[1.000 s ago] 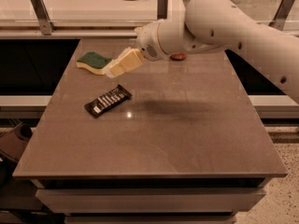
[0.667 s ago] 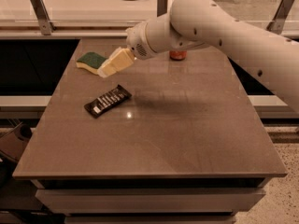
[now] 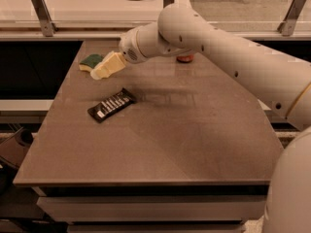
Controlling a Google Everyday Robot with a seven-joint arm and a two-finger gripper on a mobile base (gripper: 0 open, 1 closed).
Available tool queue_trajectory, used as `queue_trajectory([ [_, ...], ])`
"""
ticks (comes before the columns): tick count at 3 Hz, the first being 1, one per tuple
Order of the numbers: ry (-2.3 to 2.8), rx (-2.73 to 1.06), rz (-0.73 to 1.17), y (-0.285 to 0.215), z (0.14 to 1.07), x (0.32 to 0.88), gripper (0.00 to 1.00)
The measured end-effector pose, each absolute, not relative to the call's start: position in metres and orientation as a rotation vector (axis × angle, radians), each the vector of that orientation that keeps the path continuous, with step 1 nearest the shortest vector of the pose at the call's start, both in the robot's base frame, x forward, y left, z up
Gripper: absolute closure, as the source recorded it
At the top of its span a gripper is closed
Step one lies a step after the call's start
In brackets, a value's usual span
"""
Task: Pick sponge
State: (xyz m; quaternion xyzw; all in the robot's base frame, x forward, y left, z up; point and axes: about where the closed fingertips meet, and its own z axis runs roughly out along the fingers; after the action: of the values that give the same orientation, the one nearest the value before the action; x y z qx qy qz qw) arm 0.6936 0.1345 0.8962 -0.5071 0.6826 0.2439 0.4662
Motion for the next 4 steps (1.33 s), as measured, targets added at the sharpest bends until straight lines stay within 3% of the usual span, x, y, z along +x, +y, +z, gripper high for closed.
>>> queue_trajectory([
  [4,1.672,-1.152,0.724,0.175,0.841,0.747,0.0],
])
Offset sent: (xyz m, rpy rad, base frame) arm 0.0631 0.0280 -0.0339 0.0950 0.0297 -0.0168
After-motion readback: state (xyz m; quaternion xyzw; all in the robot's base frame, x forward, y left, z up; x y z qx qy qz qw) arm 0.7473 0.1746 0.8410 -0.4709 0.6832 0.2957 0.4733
